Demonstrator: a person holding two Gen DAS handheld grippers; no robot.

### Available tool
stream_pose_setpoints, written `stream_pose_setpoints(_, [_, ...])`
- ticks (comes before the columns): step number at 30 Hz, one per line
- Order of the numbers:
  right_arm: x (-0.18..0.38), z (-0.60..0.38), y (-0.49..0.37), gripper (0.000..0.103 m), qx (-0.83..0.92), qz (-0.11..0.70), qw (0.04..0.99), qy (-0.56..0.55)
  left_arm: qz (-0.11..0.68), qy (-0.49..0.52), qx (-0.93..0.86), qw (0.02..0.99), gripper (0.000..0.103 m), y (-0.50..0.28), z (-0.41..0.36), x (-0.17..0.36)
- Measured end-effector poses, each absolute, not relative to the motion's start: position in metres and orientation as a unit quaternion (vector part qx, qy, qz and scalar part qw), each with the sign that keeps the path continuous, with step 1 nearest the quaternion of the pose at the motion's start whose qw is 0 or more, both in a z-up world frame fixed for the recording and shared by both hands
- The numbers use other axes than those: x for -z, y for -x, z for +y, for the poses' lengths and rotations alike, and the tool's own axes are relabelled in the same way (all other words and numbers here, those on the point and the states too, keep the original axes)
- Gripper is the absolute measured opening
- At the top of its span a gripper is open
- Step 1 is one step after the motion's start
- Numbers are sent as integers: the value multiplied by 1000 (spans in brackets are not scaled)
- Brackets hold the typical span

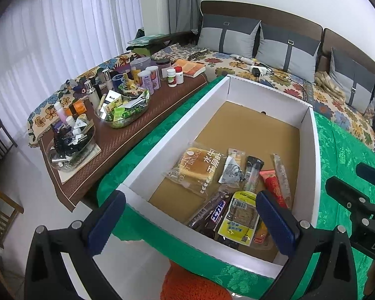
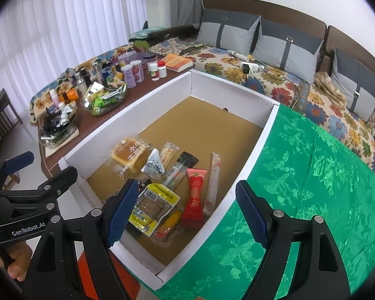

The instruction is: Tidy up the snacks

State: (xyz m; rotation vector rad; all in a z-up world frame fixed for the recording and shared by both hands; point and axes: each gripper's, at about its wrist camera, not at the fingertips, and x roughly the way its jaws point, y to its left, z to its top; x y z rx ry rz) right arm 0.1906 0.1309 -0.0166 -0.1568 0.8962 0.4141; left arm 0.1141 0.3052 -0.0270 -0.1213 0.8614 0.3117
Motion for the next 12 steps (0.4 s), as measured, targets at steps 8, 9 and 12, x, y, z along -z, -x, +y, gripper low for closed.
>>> stream_pose_setpoints(8, [18, 133, -190, 83, -199, 432, 876, 76, 412, 58, -153, 897, 103, -115, 307, 27])
stream_pose_setpoints(9, [19, 133, -190, 83, -200, 432, 876, 76, 411, 60, -153, 897, 103, -115, 307, 27])
stream_pose_setpoints(12, [19, 137, -188, 83, -204, 433, 874, 78, 407, 60, -158, 897, 103, -114, 310, 26])
